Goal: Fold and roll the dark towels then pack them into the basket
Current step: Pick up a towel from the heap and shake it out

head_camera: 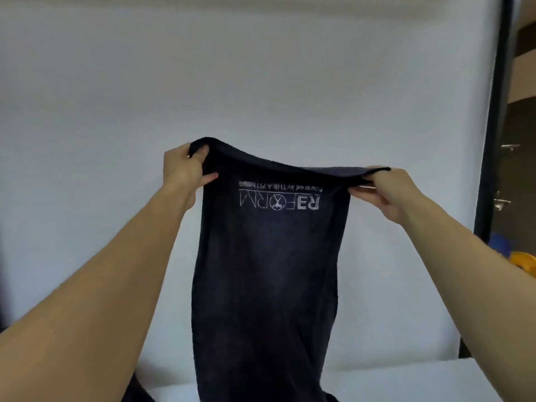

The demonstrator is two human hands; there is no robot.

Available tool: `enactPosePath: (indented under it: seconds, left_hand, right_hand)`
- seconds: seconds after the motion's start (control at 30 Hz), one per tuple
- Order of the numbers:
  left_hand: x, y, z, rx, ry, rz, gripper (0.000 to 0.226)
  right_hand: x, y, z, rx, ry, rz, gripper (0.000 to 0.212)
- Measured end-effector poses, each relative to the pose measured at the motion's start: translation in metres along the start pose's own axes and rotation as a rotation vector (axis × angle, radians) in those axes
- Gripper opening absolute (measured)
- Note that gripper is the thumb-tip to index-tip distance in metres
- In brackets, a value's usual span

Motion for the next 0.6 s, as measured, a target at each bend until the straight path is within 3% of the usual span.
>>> enactPosePath:
  seconds: [0.27,0.4,0.6]
  left_hand:
    - [-0.127,-0.012,0.022,0.005,-0.100,0.280,0.014]
    - [-0.152,-0.051,0.016,0.015,-0.100,0.323,0.012]
    - [-0.146,-0.121,-0.005,-0.021,-0.021,0.291,0.014]
  right_hand:
    - [0.120,0.019,0.019,-0.019,0.301,-0.278,0.025]
    - [0.146,-0.009,0.002,-0.022,0.274,-0.340,0.018]
    - [0.141,-0.078,-0.019,0.039,-0.027,-0.330,0.020]
Point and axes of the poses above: each hand's wrist, its own y-axis towards the middle knuckle, its own z-axis out of the palm, x = y × z, the point moved 5 cm from there along y, towards the middle knuckle, and after that the axes turned 8 degrees about -z, right-handed, at the moved point
